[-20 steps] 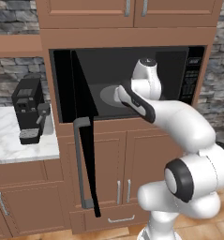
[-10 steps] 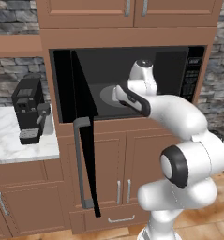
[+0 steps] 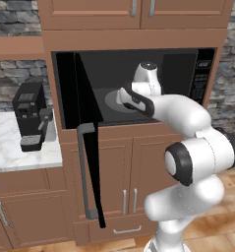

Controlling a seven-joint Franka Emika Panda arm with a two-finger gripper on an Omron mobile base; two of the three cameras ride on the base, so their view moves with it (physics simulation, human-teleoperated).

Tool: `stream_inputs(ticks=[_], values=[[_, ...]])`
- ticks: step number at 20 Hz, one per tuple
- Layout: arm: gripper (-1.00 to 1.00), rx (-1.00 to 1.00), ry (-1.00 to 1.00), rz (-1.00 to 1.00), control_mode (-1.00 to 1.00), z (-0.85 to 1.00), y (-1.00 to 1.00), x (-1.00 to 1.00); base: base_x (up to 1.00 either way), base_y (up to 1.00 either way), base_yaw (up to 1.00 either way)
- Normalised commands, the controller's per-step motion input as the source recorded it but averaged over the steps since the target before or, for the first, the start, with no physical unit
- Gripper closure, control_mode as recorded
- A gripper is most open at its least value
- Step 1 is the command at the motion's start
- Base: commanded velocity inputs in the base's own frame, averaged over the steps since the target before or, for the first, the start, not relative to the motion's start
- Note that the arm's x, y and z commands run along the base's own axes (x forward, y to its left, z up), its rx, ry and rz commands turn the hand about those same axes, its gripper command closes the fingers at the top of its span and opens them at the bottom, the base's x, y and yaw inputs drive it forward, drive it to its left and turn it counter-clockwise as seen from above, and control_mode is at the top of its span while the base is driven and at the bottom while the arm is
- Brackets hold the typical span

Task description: Pick the mug from the counter and place it inside the microwave. Then close the microwave.

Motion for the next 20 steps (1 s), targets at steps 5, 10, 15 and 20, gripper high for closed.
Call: stream_inputs(ticks=[5,10,15,20], values=[[1.00,0.00,0.00,0.00,-1.00,-0.03,0.00,0.26,0.00,0.00,0.00],[1.00,0.00,0.00,0.00,-1.00,-0.13,0.00,0.24,0.00,0.00,0.00],[1.00,0.00,0.00,0.00,-1.00,-0.16,0.00,0.25,0.00,0.00,0.00],[1.00,0.00,0.00,0.00,-1.00,-0.13,0.00,0.20,0.00,0.00,0.00]])
